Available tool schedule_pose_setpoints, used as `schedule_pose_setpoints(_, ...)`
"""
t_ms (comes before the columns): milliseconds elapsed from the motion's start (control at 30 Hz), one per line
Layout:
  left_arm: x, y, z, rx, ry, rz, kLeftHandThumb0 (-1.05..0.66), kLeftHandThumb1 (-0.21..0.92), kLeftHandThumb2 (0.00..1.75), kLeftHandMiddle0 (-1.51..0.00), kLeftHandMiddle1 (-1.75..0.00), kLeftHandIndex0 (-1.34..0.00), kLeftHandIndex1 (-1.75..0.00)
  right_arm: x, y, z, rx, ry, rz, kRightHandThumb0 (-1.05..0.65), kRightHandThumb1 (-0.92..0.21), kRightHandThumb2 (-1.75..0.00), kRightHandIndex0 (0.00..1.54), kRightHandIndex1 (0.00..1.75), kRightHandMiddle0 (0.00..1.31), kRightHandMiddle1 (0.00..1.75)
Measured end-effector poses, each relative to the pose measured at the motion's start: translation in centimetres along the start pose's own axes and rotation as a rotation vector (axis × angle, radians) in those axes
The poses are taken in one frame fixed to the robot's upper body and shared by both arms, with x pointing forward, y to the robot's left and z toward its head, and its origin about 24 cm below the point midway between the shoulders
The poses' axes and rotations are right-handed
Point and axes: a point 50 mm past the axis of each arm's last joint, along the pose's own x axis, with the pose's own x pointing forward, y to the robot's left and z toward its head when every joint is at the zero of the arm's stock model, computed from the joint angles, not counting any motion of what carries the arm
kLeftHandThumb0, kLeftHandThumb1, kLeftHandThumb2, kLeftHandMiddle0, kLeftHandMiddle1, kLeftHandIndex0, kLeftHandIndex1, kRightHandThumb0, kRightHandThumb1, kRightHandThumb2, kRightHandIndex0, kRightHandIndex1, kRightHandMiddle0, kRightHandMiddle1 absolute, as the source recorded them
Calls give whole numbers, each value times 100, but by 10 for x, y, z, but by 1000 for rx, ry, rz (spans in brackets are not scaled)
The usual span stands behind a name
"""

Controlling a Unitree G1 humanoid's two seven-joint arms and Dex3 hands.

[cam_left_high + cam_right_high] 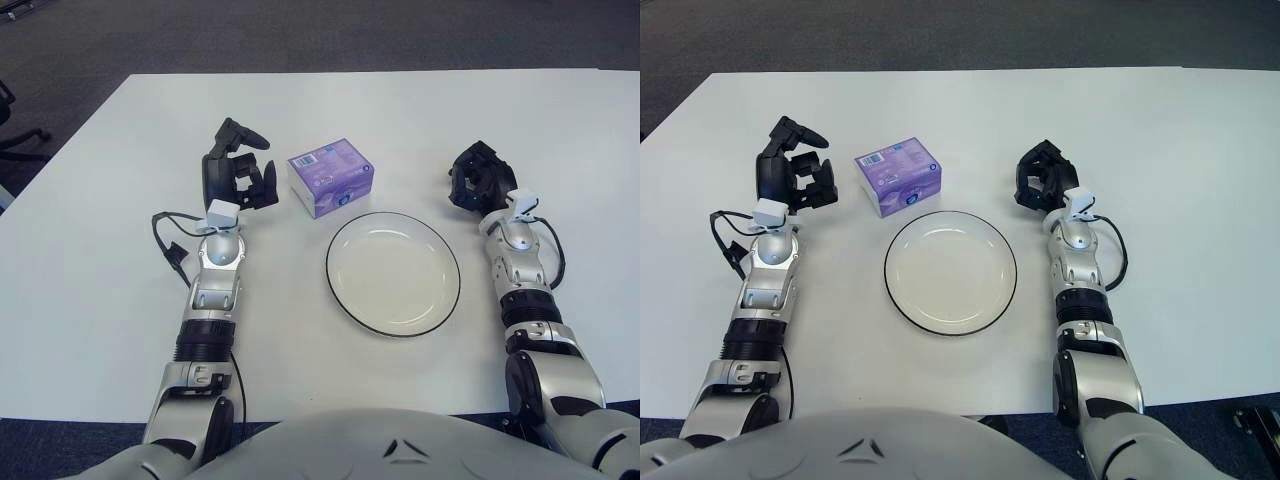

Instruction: Put the tissue paper into the plate.

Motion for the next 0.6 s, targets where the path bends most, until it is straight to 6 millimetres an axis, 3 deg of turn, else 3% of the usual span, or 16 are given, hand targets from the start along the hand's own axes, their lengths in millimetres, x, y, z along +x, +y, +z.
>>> schedule_pose_setpoints(367, 0, -13, 15, 202, -123, -63, -46, 37, 125, -129, -175, -57, -175, 0, 3, 1, -7, -1, 12, -43, -47, -112, 112, 175, 49, 175)
schedule_pose_setpoints(500, -1, -17, 19, 288, -157, -87, -46, 39, 122, -119, -175, -56, -175, 0, 3, 1, -10, -2, 13, -43, -47, -112, 113, 175, 49, 175)
schedule_pose_setpoints(600, -2, -23, 21, 349, -180, -98, -43, 49, 110, -99, -175, -48, -175, 0, 2, 2, -14, -2, 12, -43, -47, -112, 113, 175, 49, 175)
